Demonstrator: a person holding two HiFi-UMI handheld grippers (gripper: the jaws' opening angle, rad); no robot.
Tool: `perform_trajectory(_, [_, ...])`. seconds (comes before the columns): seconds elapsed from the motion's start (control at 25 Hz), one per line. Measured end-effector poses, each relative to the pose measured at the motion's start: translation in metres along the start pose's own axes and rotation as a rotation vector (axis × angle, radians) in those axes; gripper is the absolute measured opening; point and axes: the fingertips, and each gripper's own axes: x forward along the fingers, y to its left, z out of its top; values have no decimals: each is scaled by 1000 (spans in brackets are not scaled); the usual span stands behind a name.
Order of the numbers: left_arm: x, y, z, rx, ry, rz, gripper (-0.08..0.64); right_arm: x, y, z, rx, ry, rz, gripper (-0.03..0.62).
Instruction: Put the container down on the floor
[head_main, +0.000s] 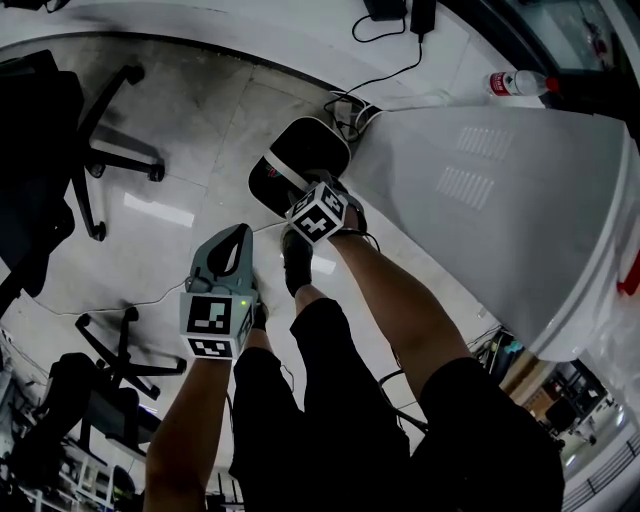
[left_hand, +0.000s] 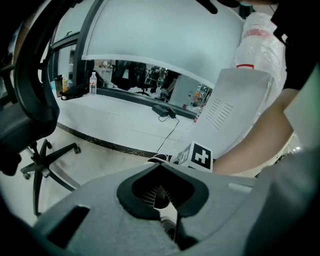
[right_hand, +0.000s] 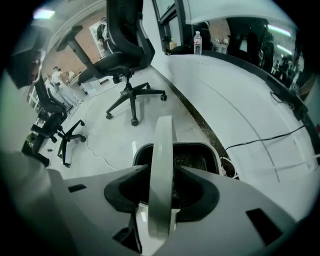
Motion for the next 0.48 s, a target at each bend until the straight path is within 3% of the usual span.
perform_trajectory(0.12, [-4, -5, 7, 7, -11, -25, 8, -17, -1, 8, -13, -42, -29, 154])
perform_trajectory(0.48, [-48, -25, 32, 61, -26, -49, 8, -85, -6, 18, 103, -84, -132, 159])
